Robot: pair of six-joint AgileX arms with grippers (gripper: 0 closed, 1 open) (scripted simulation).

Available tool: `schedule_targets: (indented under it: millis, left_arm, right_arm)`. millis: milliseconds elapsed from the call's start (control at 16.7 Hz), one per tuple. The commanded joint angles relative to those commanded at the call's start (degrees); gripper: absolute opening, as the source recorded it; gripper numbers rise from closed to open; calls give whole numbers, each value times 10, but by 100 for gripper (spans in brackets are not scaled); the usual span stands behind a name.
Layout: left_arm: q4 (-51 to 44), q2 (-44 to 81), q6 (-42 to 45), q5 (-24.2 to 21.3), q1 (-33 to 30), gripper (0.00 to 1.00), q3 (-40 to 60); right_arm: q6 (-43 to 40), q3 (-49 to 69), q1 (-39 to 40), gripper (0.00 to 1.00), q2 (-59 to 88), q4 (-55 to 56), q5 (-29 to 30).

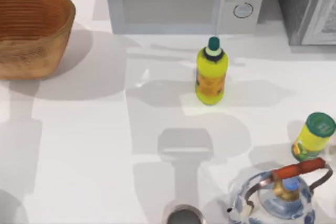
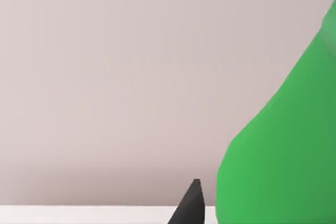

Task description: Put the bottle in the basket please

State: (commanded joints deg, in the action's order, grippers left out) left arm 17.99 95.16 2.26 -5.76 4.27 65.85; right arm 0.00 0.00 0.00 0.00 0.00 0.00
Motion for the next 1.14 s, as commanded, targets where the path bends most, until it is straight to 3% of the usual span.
schedule_targets:
  millis: [780, 1140]
  left_arm:
    - [0, 0, 0, 0, 0, 98, 0]
    - [0, 0, 0, 0, 0, 100, 0]
  right_arm:
    - [0, 0, 0, 100, 0, 0, 0]
    - [0, 0, 0, 100, 0, 0, 0]
